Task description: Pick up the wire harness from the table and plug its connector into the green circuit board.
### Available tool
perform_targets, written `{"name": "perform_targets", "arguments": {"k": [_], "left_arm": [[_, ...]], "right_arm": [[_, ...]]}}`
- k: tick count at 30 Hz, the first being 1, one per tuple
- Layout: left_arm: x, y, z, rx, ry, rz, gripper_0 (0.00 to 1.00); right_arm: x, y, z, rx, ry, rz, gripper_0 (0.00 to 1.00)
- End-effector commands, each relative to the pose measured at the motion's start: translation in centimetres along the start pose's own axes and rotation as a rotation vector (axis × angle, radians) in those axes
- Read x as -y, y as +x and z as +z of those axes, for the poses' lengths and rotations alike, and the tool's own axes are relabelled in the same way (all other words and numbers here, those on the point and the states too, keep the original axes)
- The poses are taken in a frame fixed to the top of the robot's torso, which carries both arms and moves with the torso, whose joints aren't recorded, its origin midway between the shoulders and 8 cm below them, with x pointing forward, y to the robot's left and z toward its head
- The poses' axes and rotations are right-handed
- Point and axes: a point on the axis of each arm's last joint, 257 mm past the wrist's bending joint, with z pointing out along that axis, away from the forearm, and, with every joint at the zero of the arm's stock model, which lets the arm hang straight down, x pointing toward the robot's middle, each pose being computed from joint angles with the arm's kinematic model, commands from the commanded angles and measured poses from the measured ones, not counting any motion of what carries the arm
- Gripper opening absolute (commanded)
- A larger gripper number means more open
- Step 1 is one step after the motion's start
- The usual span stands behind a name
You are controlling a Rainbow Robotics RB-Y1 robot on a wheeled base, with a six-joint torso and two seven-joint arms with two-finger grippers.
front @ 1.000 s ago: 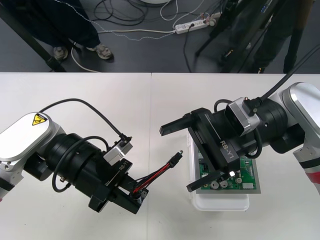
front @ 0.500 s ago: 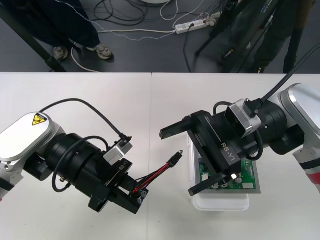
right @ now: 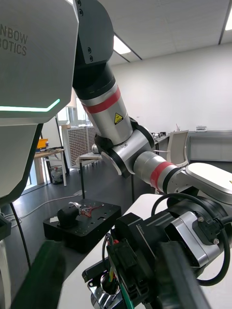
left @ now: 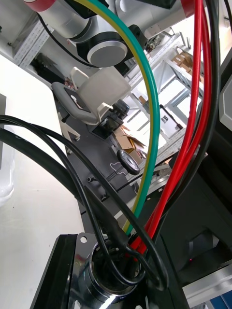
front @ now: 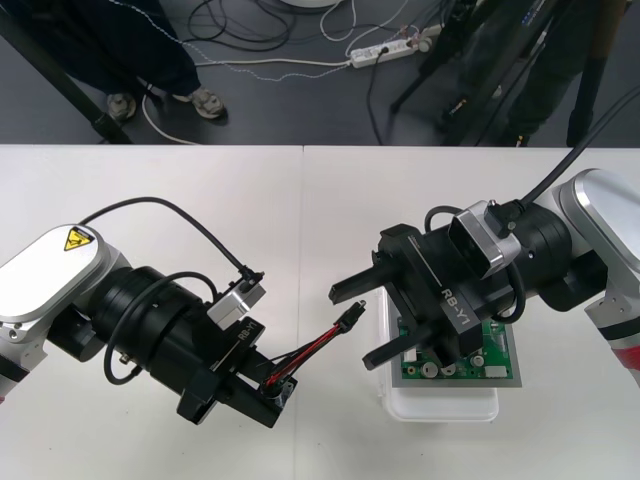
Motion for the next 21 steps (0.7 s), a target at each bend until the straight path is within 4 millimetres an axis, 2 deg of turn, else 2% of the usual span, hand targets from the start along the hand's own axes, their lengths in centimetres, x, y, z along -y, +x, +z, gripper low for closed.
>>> {"name": "perform_targets", "arguments": {"k": [1, 3, 21], "left_arm": [[1.27, 0.69, -0.1, -0.015, 0.036, -0.074, 0.0], [1.27, 0.69, -0.1, -0.015, 0.036, -0.074, 0.0], [1.31, 0.62, -0.1, -0.012, 0.038, -0.075, 0.0]], "right_arm": [[-0.55, -0.83, 0.2, -0.019, -0.048, -0.078, 0.1], [-0.55, -0.83, 0.2, -0.019, -0.048, -0.078, 0.0], [-0.55, -0.83, 0.2, -0.019, -0.048, -0.078, 0.0]]}}
